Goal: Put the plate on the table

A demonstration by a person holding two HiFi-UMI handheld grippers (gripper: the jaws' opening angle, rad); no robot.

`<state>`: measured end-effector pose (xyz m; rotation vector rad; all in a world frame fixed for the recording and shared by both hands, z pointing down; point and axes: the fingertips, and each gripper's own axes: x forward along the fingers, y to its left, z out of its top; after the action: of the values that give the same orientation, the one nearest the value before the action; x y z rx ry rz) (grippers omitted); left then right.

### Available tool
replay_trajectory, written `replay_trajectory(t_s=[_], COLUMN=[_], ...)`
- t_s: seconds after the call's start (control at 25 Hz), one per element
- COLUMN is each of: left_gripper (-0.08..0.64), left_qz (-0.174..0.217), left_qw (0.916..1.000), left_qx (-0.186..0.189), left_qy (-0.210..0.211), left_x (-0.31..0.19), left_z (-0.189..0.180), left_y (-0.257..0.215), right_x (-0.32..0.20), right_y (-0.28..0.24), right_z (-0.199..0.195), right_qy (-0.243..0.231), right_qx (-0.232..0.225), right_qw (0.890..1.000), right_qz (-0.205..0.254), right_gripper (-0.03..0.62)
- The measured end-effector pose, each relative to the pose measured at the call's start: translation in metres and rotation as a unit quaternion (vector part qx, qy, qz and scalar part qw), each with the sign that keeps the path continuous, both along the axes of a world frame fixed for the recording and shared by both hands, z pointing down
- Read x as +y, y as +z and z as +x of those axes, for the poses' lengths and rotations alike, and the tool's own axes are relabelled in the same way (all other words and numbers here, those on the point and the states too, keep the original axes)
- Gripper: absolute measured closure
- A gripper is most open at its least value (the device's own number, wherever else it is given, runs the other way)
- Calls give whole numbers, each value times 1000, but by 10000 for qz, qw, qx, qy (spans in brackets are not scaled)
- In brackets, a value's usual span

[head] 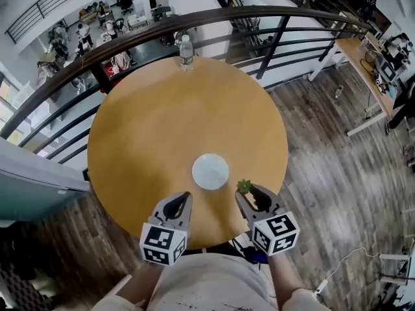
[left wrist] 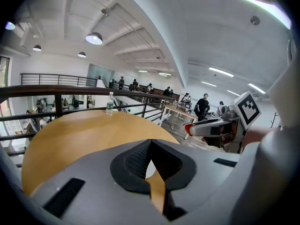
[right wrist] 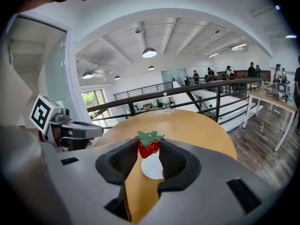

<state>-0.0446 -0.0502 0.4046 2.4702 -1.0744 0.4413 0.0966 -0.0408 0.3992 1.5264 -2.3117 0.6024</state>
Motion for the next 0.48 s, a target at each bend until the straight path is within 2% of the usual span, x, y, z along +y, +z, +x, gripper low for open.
replay_trajectory(t_s=[0.48], left_gripper=[537], left_qz=[-151], left_qw=[9997], left_qx=[-130], left_qy=[-104], left_x=[-16], left_z=[11], left_y=[14], right_x=[-34], right_y=[24], right_z=[5], right_qy=[-236], right_qx=[14], right_qw=[9995], right_qz=[-213], right_gripper=[439])
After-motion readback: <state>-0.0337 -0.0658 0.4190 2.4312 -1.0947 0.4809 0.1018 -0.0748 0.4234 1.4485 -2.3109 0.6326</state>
